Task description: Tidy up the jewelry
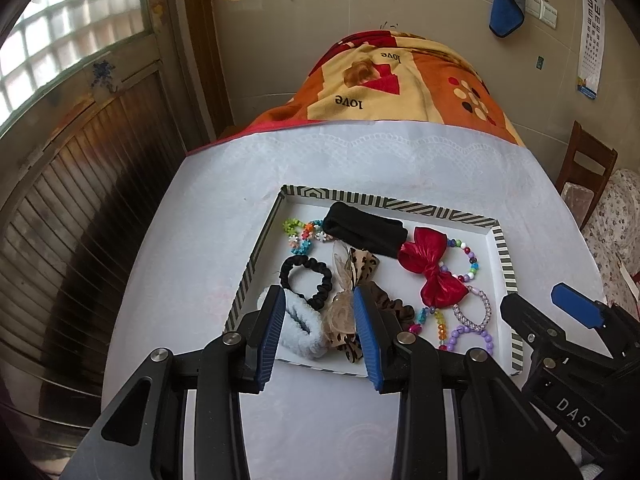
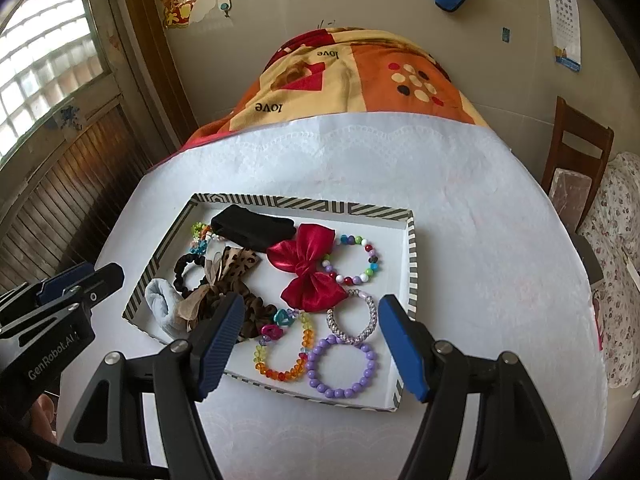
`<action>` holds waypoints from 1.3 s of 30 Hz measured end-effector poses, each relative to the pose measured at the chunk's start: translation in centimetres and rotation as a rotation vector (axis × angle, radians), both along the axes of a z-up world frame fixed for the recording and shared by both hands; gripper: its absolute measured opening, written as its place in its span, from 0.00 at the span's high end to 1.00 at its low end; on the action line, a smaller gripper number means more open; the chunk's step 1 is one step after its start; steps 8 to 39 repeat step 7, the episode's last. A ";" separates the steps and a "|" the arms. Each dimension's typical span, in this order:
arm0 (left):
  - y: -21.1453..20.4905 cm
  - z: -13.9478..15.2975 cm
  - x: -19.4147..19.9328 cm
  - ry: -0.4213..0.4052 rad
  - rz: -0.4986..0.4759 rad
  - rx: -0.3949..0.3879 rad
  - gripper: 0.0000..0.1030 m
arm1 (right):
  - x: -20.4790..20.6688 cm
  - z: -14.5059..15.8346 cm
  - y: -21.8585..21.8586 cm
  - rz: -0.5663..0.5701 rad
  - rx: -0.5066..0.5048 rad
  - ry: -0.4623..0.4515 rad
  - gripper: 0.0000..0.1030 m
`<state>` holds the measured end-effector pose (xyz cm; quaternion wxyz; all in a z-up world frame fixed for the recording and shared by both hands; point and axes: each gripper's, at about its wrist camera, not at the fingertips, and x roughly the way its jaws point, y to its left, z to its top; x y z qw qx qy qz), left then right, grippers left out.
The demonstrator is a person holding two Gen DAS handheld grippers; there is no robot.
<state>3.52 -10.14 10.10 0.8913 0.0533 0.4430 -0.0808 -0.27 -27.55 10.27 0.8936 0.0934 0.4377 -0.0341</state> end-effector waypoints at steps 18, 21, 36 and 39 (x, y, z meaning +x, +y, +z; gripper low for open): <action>-0.2 -0.1 0.0 -0.001 -0.020 -0.015 0.76 | -0.1 -0.2 -0.2 0.001 0.004 0.001 0.29; -0.2 -0.1 0.0 -0.001 -0.020 -0.015 0.76 | -0.1 -0.2 -0.2 0.001 0.004 0.001 0.29; -0.2 -0.1 0.0 -0.001 -0.020 -0.015 0.76 | -0.1 -0.2 -0.2 0.001 0.004 0.001 0.29; -0.2 -0.1 0.0 -0.001 -0.020 -0.015 0.76 | -0.1 -0.2 -0.2 0.001 0.004 0.001 0.29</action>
